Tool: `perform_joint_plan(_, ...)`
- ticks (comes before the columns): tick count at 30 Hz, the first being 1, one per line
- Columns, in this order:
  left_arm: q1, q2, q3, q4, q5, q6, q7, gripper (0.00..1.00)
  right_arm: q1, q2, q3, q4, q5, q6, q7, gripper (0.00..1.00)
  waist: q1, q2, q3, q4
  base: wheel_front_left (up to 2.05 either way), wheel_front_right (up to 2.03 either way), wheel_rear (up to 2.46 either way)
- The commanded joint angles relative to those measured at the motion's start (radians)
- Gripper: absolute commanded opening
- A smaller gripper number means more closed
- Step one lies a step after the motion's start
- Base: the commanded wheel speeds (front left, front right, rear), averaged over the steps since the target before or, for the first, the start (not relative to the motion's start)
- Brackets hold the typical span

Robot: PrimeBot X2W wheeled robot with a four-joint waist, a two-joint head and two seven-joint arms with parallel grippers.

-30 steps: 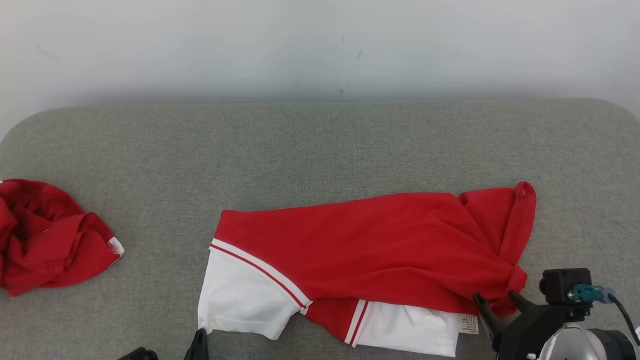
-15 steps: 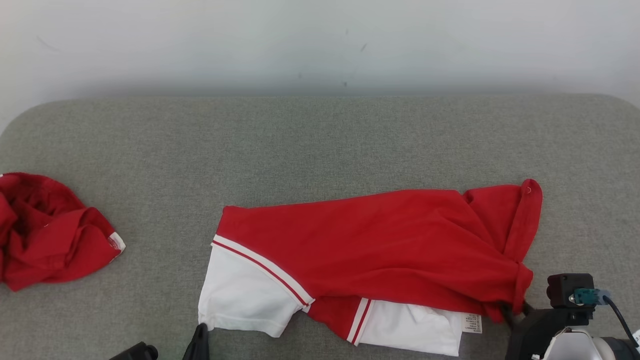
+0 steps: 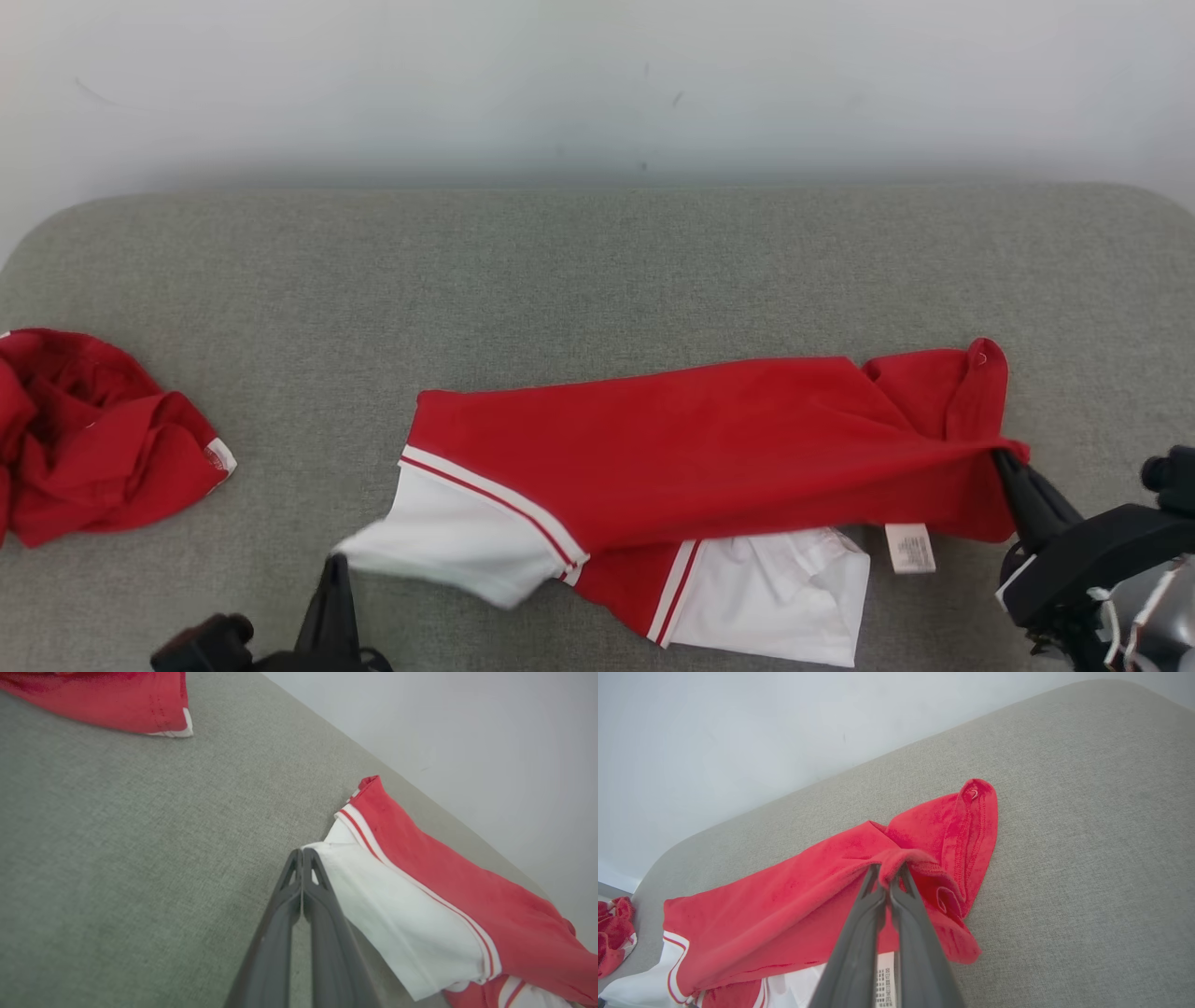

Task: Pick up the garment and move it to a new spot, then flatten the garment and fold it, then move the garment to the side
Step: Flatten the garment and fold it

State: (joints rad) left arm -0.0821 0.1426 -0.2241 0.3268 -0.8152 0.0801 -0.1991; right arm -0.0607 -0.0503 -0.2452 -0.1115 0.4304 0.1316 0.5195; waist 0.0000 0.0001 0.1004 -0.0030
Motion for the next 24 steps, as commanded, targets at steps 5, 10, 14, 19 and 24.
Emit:
perform_joint_plan(5,-0.023,0.014,0.003,-0.059,0.009,0.002,-0.009,0.0,-0.027,0.0,-0.021,-0.066,0.11,-0.002,0.045,0.0,0.0,-0.0001,-0.005,0.01,0.0,0.0,0.0)
perform_joint_plan(10,-0.017,0.013,-0.004,-0.096,0.011,0.011,0.0,0.0,-0.07,0.0,-0.028,-0.068,0.197,-0.002,0.108,0.0,0.0,-0.0001,0.005,0.016,0.0,0.0,0.0)
perform_joint_plan(14,-0.04,0.017,-0.014,-0.107,0.018,0.01,0.009,0.0,-0.208,-0.002,-0.042,0.03,0.119,-0.002,0.139,0.0,0.0,-0.0001,0.037,0.011,0.0,0.0,0.0)
perform_joint_plan(19,-0.101,0.012,-0.046,-0.105,0.044,0.0,0.022,0.0,-0.436,-0.041,-0.006,0.29,-0.01,-0.002,0.035,0.13,0.0,-0.0001,0.088,0.033,0.0,0.0,0.0)
perform_joint_plan(24,-0.159,-0.003,-0.077,-0.091,0.065,-0.008,0.026,0.0,-0.594,-0.072,0.042,0.538,-0.128,-0.001,-0.124,1.0,0.0,-0.0001,0.132,0.066,0.0,0.0,0.0)
